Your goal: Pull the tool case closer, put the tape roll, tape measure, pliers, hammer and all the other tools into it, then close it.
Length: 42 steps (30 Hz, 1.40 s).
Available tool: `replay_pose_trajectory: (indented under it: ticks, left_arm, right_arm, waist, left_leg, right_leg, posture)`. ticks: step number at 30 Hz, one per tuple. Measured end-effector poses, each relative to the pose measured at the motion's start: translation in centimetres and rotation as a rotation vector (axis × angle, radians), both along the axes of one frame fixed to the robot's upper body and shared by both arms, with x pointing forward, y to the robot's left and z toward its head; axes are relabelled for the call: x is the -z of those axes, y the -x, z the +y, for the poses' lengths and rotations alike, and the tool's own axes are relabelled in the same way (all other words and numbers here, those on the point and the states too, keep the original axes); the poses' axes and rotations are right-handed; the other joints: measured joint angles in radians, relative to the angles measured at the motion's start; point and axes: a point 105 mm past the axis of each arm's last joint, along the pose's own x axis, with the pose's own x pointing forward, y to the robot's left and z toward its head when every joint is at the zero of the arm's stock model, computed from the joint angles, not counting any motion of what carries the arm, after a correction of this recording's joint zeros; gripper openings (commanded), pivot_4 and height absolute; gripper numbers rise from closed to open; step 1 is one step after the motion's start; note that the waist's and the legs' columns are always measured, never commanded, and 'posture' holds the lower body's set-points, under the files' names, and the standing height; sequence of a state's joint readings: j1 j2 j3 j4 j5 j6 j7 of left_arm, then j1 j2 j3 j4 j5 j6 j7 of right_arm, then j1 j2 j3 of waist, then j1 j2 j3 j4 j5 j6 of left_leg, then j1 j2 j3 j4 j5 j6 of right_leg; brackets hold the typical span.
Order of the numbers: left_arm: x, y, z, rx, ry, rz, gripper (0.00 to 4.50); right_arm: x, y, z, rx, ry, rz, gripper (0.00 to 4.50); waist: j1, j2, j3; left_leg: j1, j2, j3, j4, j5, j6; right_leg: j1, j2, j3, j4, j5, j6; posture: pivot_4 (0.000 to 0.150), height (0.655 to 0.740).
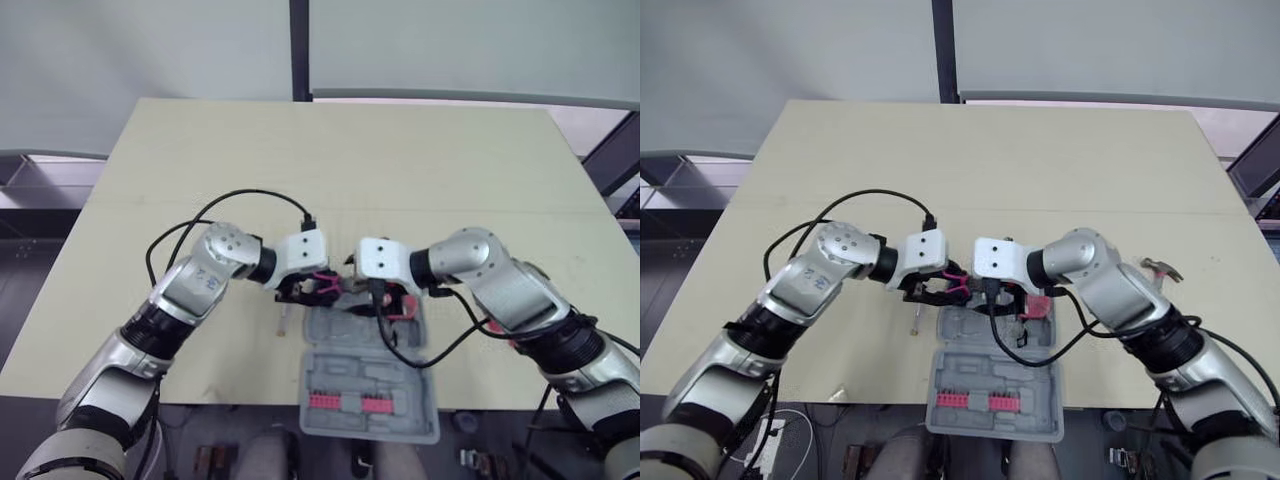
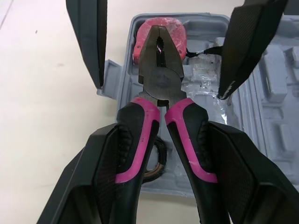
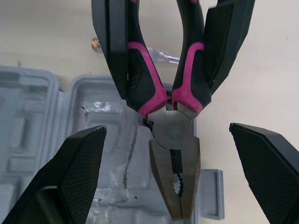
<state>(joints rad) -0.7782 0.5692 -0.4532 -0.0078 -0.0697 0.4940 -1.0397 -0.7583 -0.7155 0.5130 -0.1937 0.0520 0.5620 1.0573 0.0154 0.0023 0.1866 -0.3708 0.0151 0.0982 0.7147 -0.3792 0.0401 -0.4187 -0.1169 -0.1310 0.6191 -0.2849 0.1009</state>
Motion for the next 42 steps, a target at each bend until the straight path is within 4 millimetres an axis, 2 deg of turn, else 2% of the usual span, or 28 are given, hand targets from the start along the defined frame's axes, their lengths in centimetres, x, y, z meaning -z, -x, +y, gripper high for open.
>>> replay_pose_trajectory:
  ticks: [4, 7, 12, 13, 19, 21, 23, 24, 29, 32, 37, 42]
  left_arm:
    - [0.3, -0.3, 0.1, -0.003, -0.008, 0.0, 2.42]
    - [0.4, -0.3, -0.1, 0.004, -0.005, 0.0, 2.42]
    - [0.4, -0.7, -0.2, -0.015, 0.005, -0.003, 2.42]
    - [0.3, -0.7, -0.2, -0.009, 0.001, -0.012, 2.42]
    - [0.3, -0.6, -0.4, -0.005, 0.009, -0.008, 2.42]
    - [0.3, -0.5, -0.4, -0.004, 0.017, 0.002, 3.45]
    - [0.1, 0.2, 0.5, 0.024, 0.044, 0.049, 4.28]
    - [0.0, 0.6, 1.3, 0.039, 0.051, 0.06, 4.49]
    - [0.8, 2.7, 5.4, 0.14, 0.115, 0.066, 4.5]
    - [1.7, 3.3, 8.1, 0.138, 0.124, 0.054, 4.5]
    - [2.7, 4.7, 12.2, 0.095, 0.123, 0.104, 4.5]
    - [2.8, 5.1, 12.8, 0.107, 0.113, 0.109, 4.5]
  right_arm:
    - [0.1, -0.3, 0.3, 0.009, 0.007, -0.01, 4.5]
    - [0.2, -0.7, 0.3, 0.024, 0.013, -0.016, 3.73]
    - [0.3, -0.7, 0.5, 0.007, 0.027, -0.027, 1.26]
    - [0.3, -0.6, 0.5, -0.007, 0.034, -0.03, 0.96]
    - [0.3, -0.5, 0.2, -0.008, 0.04, -0.034, 0.96]
    - [0.2, -0.4, 0.1, -0.008, 0.037, -0.036, 0.96]
    - [0.5, -0.1, -0.2, -0.001, 0.046, -0.033, 0.96]
    - [0.7, -0.1, -0.6, 0.012, 0.052, -0.027, 0.96]
    - [1.1, 0.7, -2.5, 0.075, 0.092, -0.014, 0.96]
    - [1.0, 1.5, -3.5, 0.102, 0.115, -0.009, 0.96]
    - [2.0, 3.4, -5.1, 0.121, 0.184, 0.056, 0.96]
    - [3.3, 3.9, -5.6, 0.138, 0.228, 0.081, 0.96]
  waist:
    - [0.001, 0.0, 0.0]
    - [0.003, 0.0, 0.0]
    - [0.003, 0.0, 0.0]
    - [0.002, 0.0, 0.0]
    - [0.003, 0.0, 0.0]
    - [0.003, 0.0, 0.0]
    - [0.001, 0.0, 0.0]
    - [-0.002, 0.0, 0.0]
    - [-0.017, 0.001, 0.001]
    - [-0.017, 0.001, 0.001]
    - [-0.014, 0.001, 0.001]
    - [-0.015, 0.001, 0.001]
  left_leg:
    - [-0.001, 0.0, -0.001, 0.001, 0.0, 0.0]
    - [-0.001, 0.0, -0.002, 0.001, 0.0, 0.0]
    - [-0.001, 0.0, -0.002, 0.001, 0.0, 0.0]
    - [-0.001, 0.0, -0.002, 0.001, 0.0, 0.0]
    - [-0.001, 0.0, -0.002, 0.002, 0.0, 0.0]
    - [-0.001, 0.0, -0.002, 0.002, 0.0, 0.0]
    - [-0.001, 0.0, -0.002, 0.002, 0.0, 0.0]
    - [-0.001, 0.0, -0.002, 0.001, 0.0, 0.0]
    - [-0.001, 0.001, -0.003, 0.001, 0.0, 0.0]
    - [-0.001, 0.0, -0.003, 0.001, 0.0, 0.0]
    - [-0.001, 0.0, -0.003, 0.002, -0.001, 0.0]
    - [-0.001, 0.0, -0.003, 0.002, -0.001, 0.0]
  right_leg:
    - [0.0, 0.0, -0.001, 0.001, 0.0, 0.0]
    - [0.0, 0.0, -0.001, 0.001, 0.0, 0.0]
    - [0.0, 0.0, -0.001, 0.001, 0.0, 0.0]
    - [0.0, 0.0, -0.001, 0.001, 0.0, 0.0]
    - [0.0, 0.0, -0.001, 0.001, 0.0, 0.0]
    - [0.0, 0.0, -0.001, 0.001, 0.0, 0.0]
    - [0.0, 0.0, -0.001, 0.001, 0.0, 0.0]
    - [0.0, 0.0, -0.001, 0.001, 0.0, 0.0]
    - [0.0, -0.001, -0.002, 0.001, 0.0, -0.001]
    - [0.0, -0.001, -0.002, 0.001, 0.0, -0.001]
    - [0.0, -0.002, -0.002, 0.001, 0.0, -0.001]
    - [0.0, -0.002, -0.002, 0.001, 0.0, -0.001]
  posture:
    - [0.15, 0.74]
    - [0.15, 0.74]
    - [0.15, 0.74]
    - [0.15, 0.74]
    - [0.15, 0.74]
    - [0.15, 0.74]
    - [0.15, 0.74]
    - [0.15, 0.74]
    - [0.15, 0.74]
    - [0.15, 0.74]
    - [0.15, 0.74]
    - [0.15, 0.74]
